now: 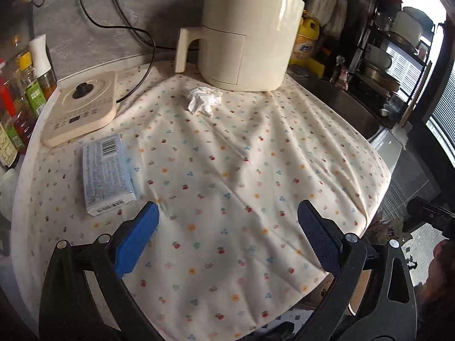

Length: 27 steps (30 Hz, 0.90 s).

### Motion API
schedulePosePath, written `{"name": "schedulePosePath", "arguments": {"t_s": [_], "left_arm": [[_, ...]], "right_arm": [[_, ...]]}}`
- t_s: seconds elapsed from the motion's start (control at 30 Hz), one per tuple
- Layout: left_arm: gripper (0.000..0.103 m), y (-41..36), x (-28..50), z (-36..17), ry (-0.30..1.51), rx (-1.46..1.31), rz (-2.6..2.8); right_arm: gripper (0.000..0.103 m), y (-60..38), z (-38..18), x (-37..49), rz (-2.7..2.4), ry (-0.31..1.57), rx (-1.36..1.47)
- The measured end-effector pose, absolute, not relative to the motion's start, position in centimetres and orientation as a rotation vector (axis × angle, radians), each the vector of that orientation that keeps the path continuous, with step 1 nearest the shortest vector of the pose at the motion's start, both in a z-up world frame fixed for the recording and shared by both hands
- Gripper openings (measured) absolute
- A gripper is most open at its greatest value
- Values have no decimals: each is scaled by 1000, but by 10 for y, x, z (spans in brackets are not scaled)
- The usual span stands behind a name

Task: Collect trash
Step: 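Move both tools back over the cloth toward the last items, then grasp the blue medicine box with the left tool while the right tool grasps the white tissue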

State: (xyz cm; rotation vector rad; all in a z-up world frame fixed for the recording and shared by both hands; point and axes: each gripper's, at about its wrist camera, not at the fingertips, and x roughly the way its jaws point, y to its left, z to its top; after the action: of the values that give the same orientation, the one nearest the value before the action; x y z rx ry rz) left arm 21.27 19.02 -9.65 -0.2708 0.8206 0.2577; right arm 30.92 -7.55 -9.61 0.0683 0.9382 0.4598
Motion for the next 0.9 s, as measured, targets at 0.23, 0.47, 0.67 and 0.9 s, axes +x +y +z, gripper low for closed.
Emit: {"name": "schedulePosePath", "arguments": {"t_s": [0.23,0.47,0.67,0.9], "left_arm": [[97,251,201,-105,803,-300,383],[97,295,201,-124,807,-378,502],[97,316,221,-146,864,-382,589],[66,330,241,-161,938,-343,568]], "right_arm": [[95,-6,-92,315,534,918,9],[95,49,-97,317,591,921,-60],[95,85,-97,325,619,917,-95],[95,128,-105,345,637,921,-115]]}}
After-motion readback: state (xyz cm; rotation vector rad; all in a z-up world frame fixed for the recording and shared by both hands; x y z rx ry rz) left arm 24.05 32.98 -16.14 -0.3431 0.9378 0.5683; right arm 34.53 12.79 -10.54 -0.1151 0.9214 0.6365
